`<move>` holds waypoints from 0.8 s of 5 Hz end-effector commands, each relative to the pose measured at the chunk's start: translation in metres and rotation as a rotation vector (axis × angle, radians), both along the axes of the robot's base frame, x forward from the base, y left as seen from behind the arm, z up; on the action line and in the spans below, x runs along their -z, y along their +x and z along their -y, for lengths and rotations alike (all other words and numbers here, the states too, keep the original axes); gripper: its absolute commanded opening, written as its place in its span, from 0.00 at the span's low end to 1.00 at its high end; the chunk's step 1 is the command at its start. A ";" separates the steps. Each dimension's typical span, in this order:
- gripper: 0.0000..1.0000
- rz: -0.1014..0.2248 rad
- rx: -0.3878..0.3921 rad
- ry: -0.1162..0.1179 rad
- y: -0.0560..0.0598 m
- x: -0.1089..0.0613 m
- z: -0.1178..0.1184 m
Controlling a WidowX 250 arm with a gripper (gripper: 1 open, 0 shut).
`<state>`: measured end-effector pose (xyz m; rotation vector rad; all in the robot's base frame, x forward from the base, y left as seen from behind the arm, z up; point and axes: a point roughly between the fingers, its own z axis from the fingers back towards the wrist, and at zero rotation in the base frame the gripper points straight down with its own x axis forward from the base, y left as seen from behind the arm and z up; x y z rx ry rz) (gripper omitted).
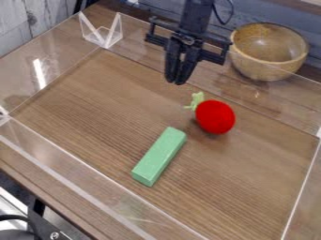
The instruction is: Move the red object to the left side of the table
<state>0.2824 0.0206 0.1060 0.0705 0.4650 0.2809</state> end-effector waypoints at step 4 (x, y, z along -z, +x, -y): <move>1.00 0.116 0.524 -0.032 0.001 -0.011 -0.062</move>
